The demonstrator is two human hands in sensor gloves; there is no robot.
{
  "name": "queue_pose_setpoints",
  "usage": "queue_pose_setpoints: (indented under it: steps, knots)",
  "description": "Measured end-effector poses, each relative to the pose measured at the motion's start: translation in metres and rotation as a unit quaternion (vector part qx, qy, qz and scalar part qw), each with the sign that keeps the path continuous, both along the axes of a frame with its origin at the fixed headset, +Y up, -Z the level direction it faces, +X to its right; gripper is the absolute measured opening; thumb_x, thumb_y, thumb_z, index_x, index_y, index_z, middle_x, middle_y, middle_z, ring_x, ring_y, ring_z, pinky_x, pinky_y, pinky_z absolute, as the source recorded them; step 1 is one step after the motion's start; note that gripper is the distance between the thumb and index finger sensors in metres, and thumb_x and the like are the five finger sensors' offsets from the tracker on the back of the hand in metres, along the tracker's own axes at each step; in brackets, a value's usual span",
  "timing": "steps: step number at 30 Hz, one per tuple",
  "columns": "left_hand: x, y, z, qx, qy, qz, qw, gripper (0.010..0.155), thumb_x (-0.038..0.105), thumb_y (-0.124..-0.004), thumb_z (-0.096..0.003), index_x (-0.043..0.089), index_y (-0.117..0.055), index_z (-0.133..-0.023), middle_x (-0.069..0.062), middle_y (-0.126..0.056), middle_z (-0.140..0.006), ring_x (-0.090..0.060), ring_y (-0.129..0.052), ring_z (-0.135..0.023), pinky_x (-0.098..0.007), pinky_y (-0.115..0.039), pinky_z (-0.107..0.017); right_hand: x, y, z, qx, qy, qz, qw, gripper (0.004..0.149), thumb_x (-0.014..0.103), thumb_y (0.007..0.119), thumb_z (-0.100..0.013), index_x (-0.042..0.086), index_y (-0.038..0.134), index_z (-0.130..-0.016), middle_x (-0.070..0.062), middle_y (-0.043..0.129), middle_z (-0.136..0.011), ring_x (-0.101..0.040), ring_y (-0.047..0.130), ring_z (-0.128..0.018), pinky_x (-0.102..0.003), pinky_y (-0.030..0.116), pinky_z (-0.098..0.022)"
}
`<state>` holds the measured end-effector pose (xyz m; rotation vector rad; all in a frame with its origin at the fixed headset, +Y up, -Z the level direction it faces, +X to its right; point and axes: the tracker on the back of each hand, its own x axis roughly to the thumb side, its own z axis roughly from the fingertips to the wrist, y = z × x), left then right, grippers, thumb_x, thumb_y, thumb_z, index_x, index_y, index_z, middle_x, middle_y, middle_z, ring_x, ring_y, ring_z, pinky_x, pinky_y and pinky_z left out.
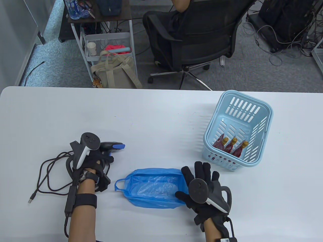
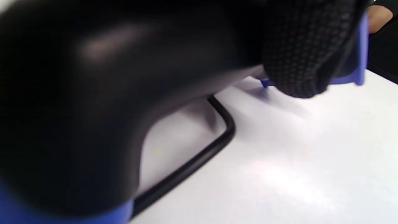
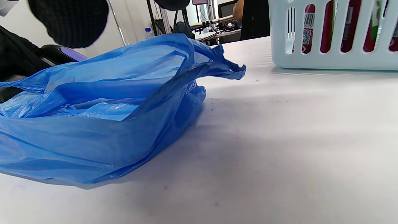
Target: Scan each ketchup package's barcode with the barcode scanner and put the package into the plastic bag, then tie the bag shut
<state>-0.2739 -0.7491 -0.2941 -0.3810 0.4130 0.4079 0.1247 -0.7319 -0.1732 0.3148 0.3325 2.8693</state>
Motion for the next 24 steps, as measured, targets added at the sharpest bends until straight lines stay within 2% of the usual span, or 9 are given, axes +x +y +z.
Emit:
queue_pose_setpoints:
  steps: [6,9,13,17,24]
  knots:
    - [0.002,-0.005,-0.001,-0.019,-0.008,0.038,0.999,0.074,0.061,-0.093,-0.0306,0.018,-0.079,-0.089,0.009,-0.085,-0.064,-0.017,-0.095,-0.047,-0.042,-0.084,-0.043,0.0,0.0,0.0,-0.001,-0.001,0.002,1.0,0.088,0.061,0.072,-0.049,0.023,0.03,-0.116,-0.025,0.012,-0.118,-0.051,0.006,-0.106,-0.074,0.013,-0.071]
    - [0.004,-0.011,0.0,-0.049,-0.018,0.059,0.997,0.065,0.066,-0.084,-0.0376,0.022,-0.086,-0.086,0.007,-0.085,-0.067,-0.02,-0.094,-0.05,-0.044,-0.083,-0.046,0.0,0.0,0.0,-0.001,-0.001,0.004,1.0,0.088,0.061,0.072,-0.049,0.023,0.03,-0.116,-0.025,0.012,-0.118,-0.051,0.006,-0.106,-0.074,0.013,-0.071]
    - [0.005,-0.013,0.001,-0.048,-0.018,0.084,0.995,0.063,0.064,-0.082,-0.041,0.022,-0.085,-0.088,0.005,-0.084,-0.074,-0.023,-0.094,-0.055,-0.045,-0.082,-0.048,-0.001,0.0,0.0,-0.001,0.0,0.005,1.0,0.088,0.061,0.073,-0.049,0.023,0.03,-0.116,-0.025,0.012,-0.118,-0.051,0.006,-0.106,-0.074,0.013,-0.071]
    - [0.002,-0.012,0.003,-0.034,-0.019,0.089,0.995,0.064,0.064,-0.082,-0.0415,0.021,-0.085,-0.09,0.004,-0.084,-0.074,-0.023,-0.094,-0.056,-0.045,-0.082,-0.049,-0.001,0.0,0.0,-0.002,0.001,0.008,1.0,0.088,0.061,0.072,-0.049,0.023,0.03,-0.116,-0.025,0.012,-0.118,-0.051,0.006,-0.106,-0.074,0.013,-0.071]
    - [-0.002,0.001,0.01,0.007,-0.053,0.113,0.992,0.063,0.062,-0.083,-0.0419,0.023,-0.083,-0.091,0.004,-0.081,-0.077,-0.025,-0.093,-0.06,-0.047,-0.081,-0.052,-0.002,0.0,0.0,-0.005,0.001,0.013,1.0,0.088,0.061,0.072,-0.049,0.023,0.03,-0.116,-0.025,0.012,-0.118,-0.051,0.006,-0.106,-0.074,0.013,-0.071]
